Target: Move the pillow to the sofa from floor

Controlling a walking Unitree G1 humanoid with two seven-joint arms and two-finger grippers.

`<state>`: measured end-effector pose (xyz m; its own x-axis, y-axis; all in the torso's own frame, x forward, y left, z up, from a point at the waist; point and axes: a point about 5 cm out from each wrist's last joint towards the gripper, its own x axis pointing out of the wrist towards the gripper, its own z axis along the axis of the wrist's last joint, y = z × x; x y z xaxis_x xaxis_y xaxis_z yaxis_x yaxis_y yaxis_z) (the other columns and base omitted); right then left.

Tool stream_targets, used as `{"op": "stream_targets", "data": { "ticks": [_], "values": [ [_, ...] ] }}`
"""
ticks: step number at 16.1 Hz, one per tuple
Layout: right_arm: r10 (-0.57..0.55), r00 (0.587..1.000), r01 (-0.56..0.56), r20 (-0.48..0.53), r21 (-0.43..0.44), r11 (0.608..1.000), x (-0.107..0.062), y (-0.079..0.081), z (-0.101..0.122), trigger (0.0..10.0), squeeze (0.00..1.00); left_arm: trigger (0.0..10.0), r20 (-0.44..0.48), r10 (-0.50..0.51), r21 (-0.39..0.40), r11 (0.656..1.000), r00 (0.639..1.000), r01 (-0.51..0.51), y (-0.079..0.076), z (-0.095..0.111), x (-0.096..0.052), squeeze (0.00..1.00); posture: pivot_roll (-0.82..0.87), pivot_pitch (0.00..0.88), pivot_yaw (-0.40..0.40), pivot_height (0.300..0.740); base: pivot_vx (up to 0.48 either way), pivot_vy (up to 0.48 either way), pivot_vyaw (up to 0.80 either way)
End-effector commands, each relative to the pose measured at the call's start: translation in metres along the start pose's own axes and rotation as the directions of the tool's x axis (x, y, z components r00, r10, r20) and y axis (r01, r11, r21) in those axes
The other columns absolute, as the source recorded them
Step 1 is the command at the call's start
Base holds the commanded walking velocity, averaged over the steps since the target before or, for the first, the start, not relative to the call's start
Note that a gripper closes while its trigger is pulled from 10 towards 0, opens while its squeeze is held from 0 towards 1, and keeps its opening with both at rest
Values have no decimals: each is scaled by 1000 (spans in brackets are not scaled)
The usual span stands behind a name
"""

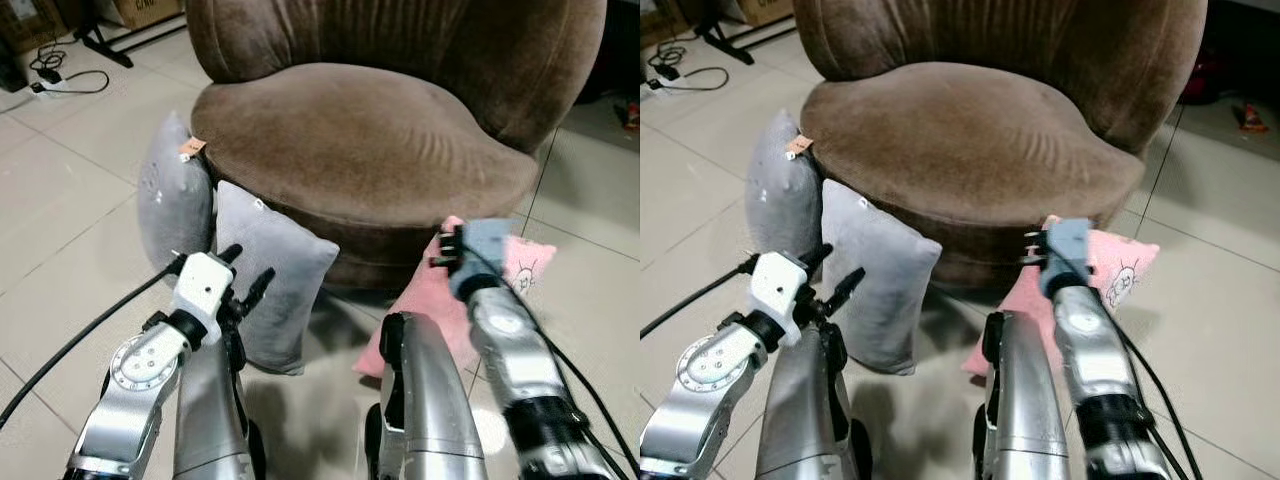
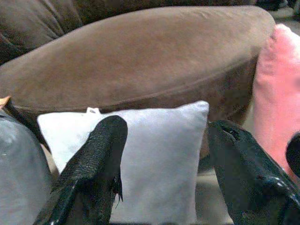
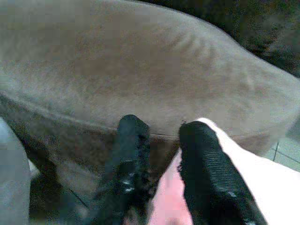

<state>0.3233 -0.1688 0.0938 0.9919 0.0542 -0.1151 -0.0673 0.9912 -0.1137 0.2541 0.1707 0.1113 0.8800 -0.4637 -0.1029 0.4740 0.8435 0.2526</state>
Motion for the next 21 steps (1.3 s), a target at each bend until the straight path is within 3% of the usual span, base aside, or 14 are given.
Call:
{"op": "stream_targets", "data": {
  "ticks": [1, 9, 10, 11, 15, 17, 19, 21],
  "values": [
    [3, 1000, -3, 2, -46, 999, 6, 3, 0, 10000, 1000, 10000, -15, -21, 17, 1000, 1000, 21, -2, 0, -2, 0, 37, 106, 21, 421, 0, 0, 0],
    [-87, 996, 86, 1, -138, 987, 35, 2, 10, 10000, 1000, 10000, -38, -52, 35, 998, 998, 53, -4, 1, -12, 0, 64, 194, 25, 421, 0, 0, 0],
    [-120, 993, 118, -5, -169, 979, 41, 1, 12, 10000, 51, 10000, -40, -60, 33, 998, 997, 61, -5, 3, -16, 0, 78, 226, 26, 421, 0, 0, 0],
    [-118, 993, 113, -18, -172, 979, 43, 1, 11, 10000, 0, 10000, -42, -65, 31, 997, 997, 66, -6, 4, -17, 0, 82, 235, 25, 421, 0, 0, 0],
    [-116, 990, 99, -83, -190, 977, 46, 6, 6, 10000, 0, 10000, -65, -92, 28, 995, 994, 94, -9, 8, -28, 0, 119, 303, 31, 421, 0, 0, 0],
    [-192, 979, 168, -75, -244, 955, 46, 1, 6, 10000, 0, 10000, -81, -95, 34, 995, 992, 98, -9, 12, -36, 0, 149, 340, 33, 421, 0, 0, 0],
    [-237, 971, 223, -43, -211, 952, 47, -4, 11, 10000, 0, 10000, -92, -92, 38, 995, 992, 96, -8, 14, -42, 0, 160, 354, 32, 421, 0, 0, 0],
    [-233, 968, 241, 93, -86, 967, 49, -6, 29, 10000, 0, 10000, -99, -84, 32, 996, 991, 88, -9, 17, -46, 0, 163, 366, 25, 421, 0, 0, 0]
  ]
}}
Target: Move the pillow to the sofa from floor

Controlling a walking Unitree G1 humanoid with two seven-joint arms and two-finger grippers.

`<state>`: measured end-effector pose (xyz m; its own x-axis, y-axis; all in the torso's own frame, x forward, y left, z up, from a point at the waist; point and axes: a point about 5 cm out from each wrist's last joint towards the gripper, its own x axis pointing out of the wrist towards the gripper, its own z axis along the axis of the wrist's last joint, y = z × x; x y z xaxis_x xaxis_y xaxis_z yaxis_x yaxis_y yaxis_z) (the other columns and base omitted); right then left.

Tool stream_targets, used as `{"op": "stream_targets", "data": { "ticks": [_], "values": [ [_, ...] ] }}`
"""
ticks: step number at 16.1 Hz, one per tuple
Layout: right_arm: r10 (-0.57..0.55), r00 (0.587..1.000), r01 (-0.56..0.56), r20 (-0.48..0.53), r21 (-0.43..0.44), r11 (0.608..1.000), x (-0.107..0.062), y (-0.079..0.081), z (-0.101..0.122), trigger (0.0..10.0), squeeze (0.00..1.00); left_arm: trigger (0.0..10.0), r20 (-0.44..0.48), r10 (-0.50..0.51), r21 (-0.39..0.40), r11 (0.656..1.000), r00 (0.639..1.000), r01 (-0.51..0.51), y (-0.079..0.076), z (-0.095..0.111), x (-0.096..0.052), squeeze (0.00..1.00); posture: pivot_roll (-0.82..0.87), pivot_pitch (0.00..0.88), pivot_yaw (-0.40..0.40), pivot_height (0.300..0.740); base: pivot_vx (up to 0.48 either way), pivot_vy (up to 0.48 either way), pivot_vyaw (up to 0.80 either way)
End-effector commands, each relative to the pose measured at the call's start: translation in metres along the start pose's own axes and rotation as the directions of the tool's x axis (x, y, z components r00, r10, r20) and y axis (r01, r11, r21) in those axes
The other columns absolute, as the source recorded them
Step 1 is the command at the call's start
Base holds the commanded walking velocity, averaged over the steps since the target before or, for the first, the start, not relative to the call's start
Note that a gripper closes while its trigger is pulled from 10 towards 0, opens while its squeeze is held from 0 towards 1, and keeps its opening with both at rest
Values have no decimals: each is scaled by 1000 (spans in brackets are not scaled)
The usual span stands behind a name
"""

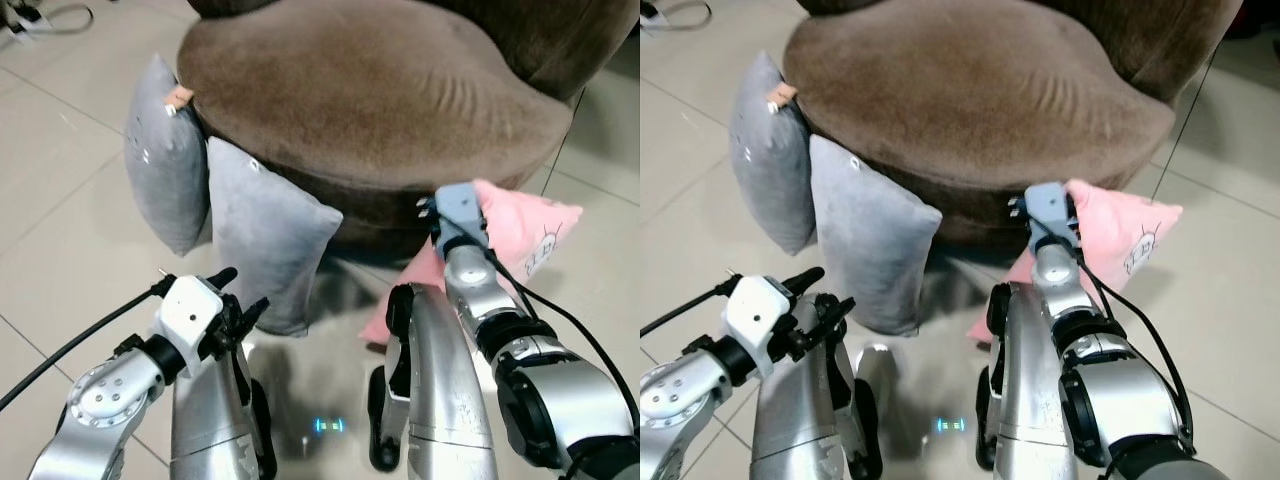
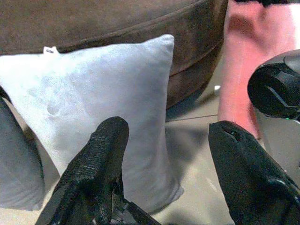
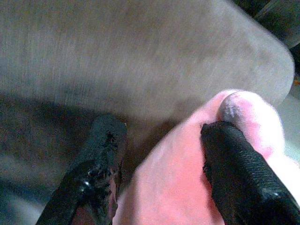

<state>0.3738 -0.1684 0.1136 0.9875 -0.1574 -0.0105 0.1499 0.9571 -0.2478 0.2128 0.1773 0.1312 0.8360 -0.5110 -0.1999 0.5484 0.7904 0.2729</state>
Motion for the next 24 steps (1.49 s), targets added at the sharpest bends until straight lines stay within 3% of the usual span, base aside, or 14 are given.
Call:
{"op": "stream_targets", "data": {
  "ticks": [1, 4, 7, 8, 11, 13, 16, 18, 21, 23, 24],
  "values": [
    [-5, 997, 1, 71, 59, 998, 1, -1, 10, 10000, 0, 10000, -24, 1, -6, 1000, 1000, -1, -1, -2, -5, 0, 159, 369, 23, 421, 0, 0, 0],
    [25, 982, -46, 189, 109, 993, -2, 4, 22, 10000, 0, 10000, -29, 0, -20, 1000, 1000, 0, -5, -2, -5, 0, 151, 370, 15, 421, 0, 0, 0],
    [18, 971, -37, 237, 78, 996, -2, 3, 27, 10000, 0, 10000, -33, 1, -27, 1000, 999, -2, -5, -2, -6, 0, 151, 373, 16, 421, 0, 0, 0],
    [-24, 988, 34, 149, -61, 998, 3, -1, 20, 10000, 0, 10000, -33, -8, -31, 1000, 999, 7, -6, -2, -6, 0, 153, 376, 17, 421, 0, 0, 0],
    [-76, 994, 87, 79, -149, 985, 7, -8, 15, 10000, 0, 10000, -20, -34, -42, 999, 999, 33, -8, 0, -7, 0, 159, 379, 14, 421, 0, 0, 0],
    [-162, 985, 168, 56, -148, 975, 8, -21, 11, 10000, 0, 10000, -15, -49, -49, 998, 999, 48, -11, 1, -8, 0, 159, 373, 8, 421, 0, 0, 0],
    [-183, 982, 188, 46, -118, 975, 7, -26, 9, 10000, 0, 10000, -14, -51, -51, 997, 999, 51, -12, 1, -8, 0, 156, 369, 4, 421, 0, 0, 0],
    [-225, 974, 222, -20, -113, 969, 6, -34, -1, 10000, 0, 10000, -13, -50, -53, 997, 999, 49, -12, 0, -7, 0, 156, 366, 3, 421, 0, 0, 0],
    [-172, 976, 170, -132, -28, 985, 3, -30, -13, 10000, 0, 10000, -13, -52, -54, 997, 999, 51, -11, 0, -7, 0, 160, 363, 4, 421, 0, 0, 0],
    [-133, 978, 140, -163, 33, 990, 3, -26, -15, 7961, 0, 10000, -13, -52, -52, 997, 999, 51, -10, 0, -7, 0, 162, 362, 3, 421, 0, 0, 0],
    [-123, 978, 135, -171, 57, 989, 3, -25, -15, 1804, 0, 10000, -13, -51, -51, 997, 999, 50, -10, 0, -8, 0, 163, 360, 3, 421, 0, 0, 0]
  ]
}}
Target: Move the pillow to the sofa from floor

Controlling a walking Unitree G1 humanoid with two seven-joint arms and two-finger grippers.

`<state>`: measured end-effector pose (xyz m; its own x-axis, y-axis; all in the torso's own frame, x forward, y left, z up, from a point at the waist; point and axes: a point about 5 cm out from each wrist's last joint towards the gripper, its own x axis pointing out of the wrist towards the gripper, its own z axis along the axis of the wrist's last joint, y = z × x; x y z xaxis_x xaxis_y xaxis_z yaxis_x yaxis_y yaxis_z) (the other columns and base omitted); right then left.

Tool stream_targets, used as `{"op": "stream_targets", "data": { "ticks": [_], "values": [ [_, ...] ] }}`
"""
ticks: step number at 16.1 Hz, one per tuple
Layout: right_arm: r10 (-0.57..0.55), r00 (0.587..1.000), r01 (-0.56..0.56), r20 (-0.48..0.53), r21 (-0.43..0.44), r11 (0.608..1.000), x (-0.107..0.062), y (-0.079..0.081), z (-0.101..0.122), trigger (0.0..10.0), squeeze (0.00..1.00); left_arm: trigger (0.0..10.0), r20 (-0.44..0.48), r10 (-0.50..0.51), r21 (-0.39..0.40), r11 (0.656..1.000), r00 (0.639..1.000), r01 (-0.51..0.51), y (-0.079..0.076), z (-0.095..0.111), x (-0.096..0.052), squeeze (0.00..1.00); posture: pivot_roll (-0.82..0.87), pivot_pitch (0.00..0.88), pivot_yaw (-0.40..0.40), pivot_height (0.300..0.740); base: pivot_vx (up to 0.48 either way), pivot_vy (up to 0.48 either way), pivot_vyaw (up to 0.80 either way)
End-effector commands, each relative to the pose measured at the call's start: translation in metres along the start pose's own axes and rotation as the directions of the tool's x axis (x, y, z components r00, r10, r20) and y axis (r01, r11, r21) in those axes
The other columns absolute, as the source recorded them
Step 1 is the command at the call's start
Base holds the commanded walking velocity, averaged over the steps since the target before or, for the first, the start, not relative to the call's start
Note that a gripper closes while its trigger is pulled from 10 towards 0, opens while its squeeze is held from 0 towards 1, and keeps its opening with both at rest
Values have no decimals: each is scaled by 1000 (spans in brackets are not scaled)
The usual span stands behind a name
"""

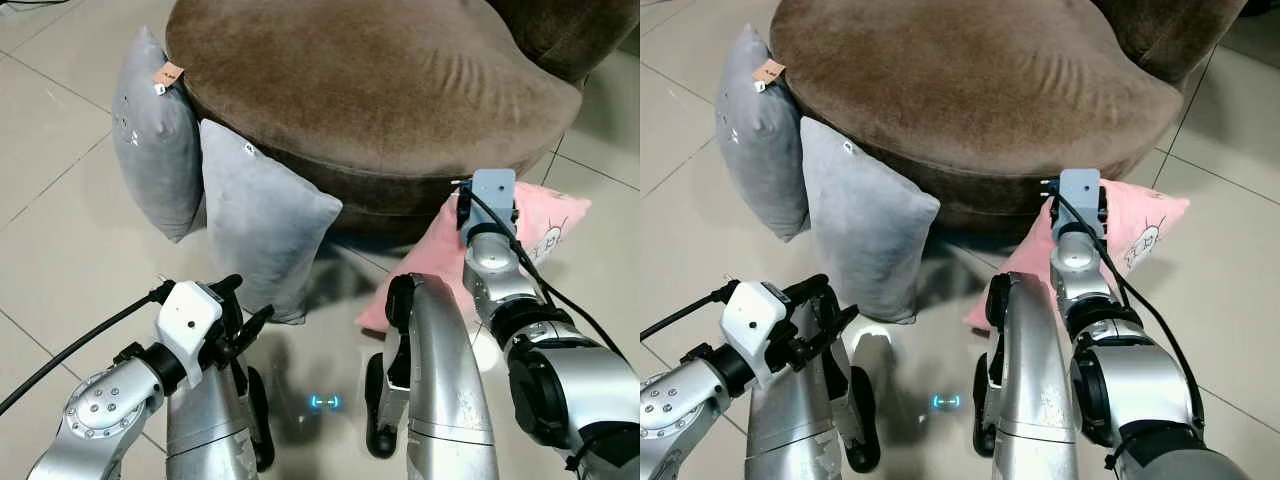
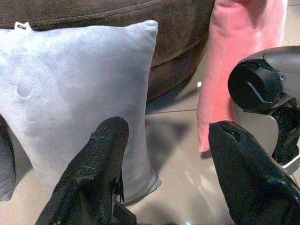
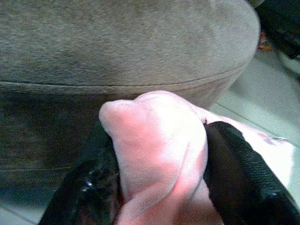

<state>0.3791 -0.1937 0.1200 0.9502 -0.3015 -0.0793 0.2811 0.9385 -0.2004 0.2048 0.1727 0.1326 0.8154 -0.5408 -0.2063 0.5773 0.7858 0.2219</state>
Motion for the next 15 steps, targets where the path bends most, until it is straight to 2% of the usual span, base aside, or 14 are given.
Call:
{"op": "stream_targets", "data": {
  "ticks": [1, 7, 15],
  "values": [
    [3, 998, -1, -69, 25, 1000, -4, -2, -16, 0, 0, 10000, -18, -13, -4, 1000, 1000, 13, -2, -3, -3, 0, 162, 359, 4, 421, 0, 0, 0],
    [6, 998, -2, -70, 54, 999, -3, -7, -15, 0, 0, 10000, -13, -15, -2, 1000, 1000, 15, -2, -2, -2, 0, 160, 340, 6, 421, 0, 0, 0],
    [-4, 997, 12, -82, 94, 996, -7, -11, -25, 0, 0, 10000, 1, -13, 0, 1000, 1000, 13, -2, -3, 5, 0, 141, 286, -2, 421, 0, 0, 0]
  ]
}}
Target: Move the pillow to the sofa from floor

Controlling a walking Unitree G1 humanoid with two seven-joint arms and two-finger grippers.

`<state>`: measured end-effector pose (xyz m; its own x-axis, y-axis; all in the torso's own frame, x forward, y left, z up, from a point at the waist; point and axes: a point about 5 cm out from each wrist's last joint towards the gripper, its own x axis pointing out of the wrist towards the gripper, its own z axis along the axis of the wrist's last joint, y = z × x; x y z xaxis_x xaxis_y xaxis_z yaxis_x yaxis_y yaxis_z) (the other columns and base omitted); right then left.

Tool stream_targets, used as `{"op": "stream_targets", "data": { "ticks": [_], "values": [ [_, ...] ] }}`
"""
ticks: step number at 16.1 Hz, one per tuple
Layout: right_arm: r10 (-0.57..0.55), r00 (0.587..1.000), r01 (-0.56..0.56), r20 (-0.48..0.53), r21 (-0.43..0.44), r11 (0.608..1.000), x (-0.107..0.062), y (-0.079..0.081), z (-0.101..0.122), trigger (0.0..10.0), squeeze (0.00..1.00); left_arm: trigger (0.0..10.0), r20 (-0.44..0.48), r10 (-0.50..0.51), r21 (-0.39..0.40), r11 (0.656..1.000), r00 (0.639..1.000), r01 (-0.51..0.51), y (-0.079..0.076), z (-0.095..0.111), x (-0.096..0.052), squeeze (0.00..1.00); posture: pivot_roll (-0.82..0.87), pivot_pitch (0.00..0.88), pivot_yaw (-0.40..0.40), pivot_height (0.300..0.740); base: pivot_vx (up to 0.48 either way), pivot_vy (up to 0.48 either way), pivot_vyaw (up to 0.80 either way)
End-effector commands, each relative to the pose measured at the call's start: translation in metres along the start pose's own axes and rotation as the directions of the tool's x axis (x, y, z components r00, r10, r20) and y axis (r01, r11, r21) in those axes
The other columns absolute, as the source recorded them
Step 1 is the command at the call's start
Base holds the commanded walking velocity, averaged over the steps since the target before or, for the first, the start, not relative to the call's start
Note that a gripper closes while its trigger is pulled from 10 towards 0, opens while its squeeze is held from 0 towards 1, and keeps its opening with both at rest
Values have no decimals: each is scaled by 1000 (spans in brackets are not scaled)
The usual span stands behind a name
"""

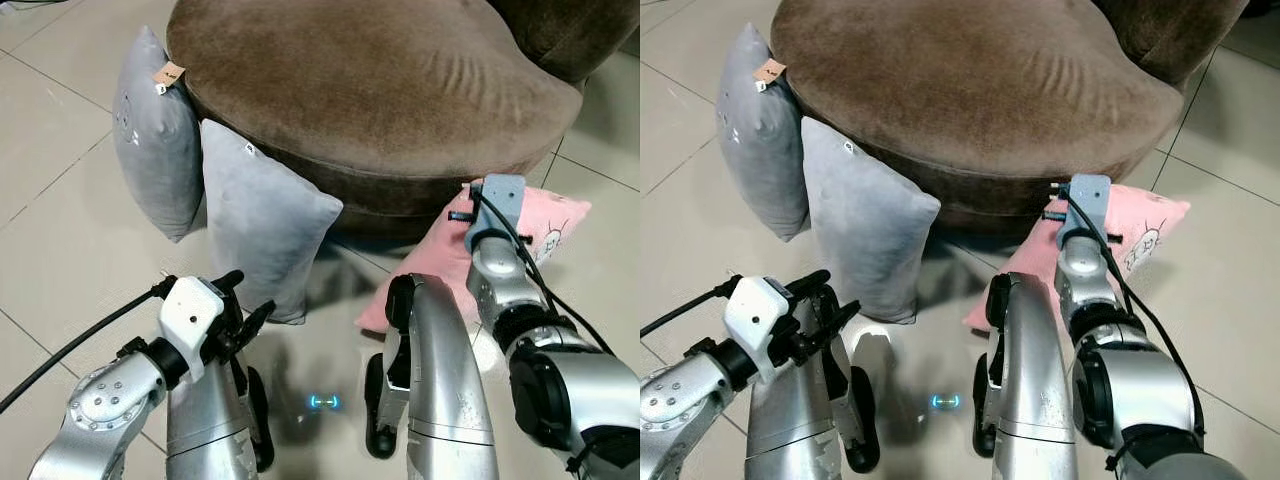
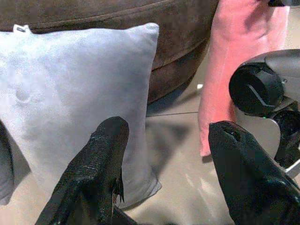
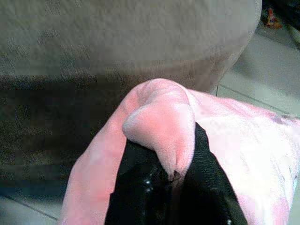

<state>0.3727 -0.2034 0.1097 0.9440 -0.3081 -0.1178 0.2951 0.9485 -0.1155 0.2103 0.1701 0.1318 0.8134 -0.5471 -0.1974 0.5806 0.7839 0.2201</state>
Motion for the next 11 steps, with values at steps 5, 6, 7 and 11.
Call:
{"op": "stream_targets", "data": {
  "ticks": [5, 6, 7, 11],
  "values": [
    [-69, 998, 68, 2, 158, 985, -4, -18, -11, 0, 0, 10000, 31, 50, -21, 999, 998, -50, -2, -5, 11, 0, 99, 180, -28, 421, 0, 0, 0],
    [-98, 995, 90, 30, 198, 976, -4, -24, -9, 0, 0, 10000, 39, 80, -29, 996, 996, -79, 0, -5, 12, 0, 92, 164, -29, 421, 0, 0, 0],
    [-109, 993, 95, 51, 221, 971, -5, -28, -8, 0, 0, 10000, 43, 104, -32, 994, 994, -102, 2, -7, 16, 0, 75, 123, -26, 421, 0, 0, 0],
    [-109, 961, 22, 254, 324, 946, -11, -34, 19, 0, 0, 10000, 88, 173, -58, 984, 981, -168, 12, -5, 34, 0, 27, 42, -1, 421, 0, 0, 0]
  ]
}}
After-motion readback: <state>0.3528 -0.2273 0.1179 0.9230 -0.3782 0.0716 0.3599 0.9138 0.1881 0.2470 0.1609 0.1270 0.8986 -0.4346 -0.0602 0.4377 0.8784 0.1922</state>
